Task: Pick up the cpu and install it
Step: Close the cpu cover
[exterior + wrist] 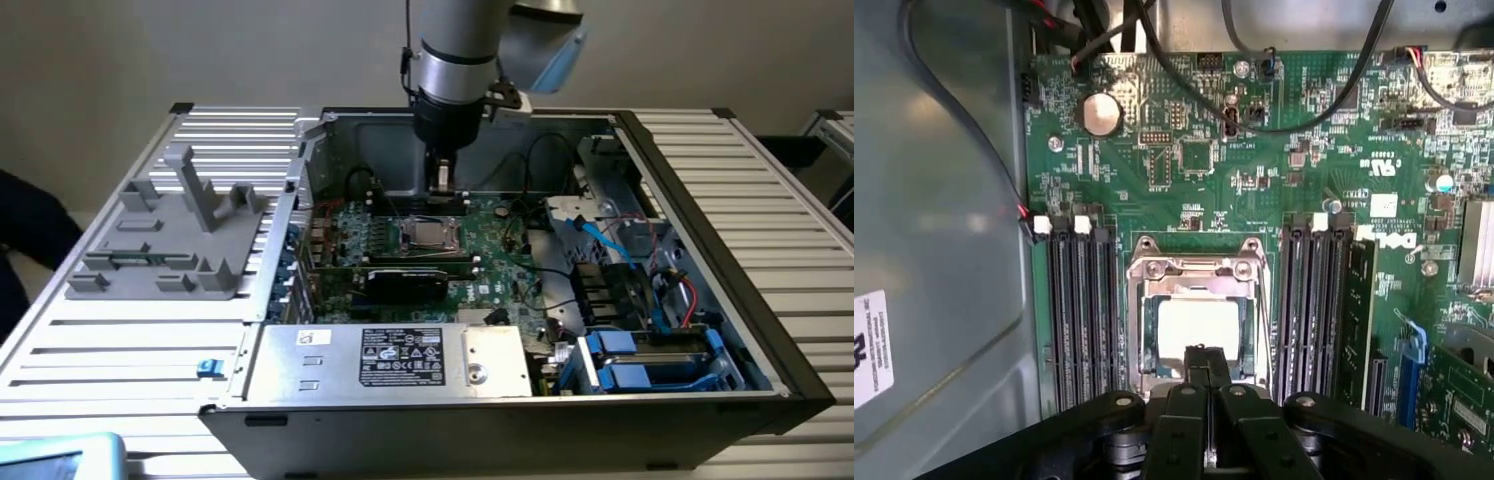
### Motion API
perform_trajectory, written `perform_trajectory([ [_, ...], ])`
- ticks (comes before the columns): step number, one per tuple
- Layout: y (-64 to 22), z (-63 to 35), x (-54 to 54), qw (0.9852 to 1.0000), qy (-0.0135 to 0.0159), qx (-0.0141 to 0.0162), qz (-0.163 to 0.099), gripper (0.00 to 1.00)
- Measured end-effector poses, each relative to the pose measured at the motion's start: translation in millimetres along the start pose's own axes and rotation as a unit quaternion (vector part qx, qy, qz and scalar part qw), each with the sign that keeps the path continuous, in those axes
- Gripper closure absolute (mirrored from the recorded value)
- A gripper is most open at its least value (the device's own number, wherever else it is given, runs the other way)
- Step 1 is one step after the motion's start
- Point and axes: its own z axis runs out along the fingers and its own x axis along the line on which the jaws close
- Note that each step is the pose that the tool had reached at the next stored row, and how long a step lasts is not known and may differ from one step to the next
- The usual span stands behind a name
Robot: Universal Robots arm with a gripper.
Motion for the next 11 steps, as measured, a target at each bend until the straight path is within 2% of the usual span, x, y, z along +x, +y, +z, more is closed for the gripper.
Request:
perform_trajectory([
  [8,-17.3,14.3,-2.5,1.0000,0.0000,0.0000,0.000,0.89],
  [11,-20.7,20.1,-3.3,1.0000,0.0000,-0.0001,0.000,0.89],
])
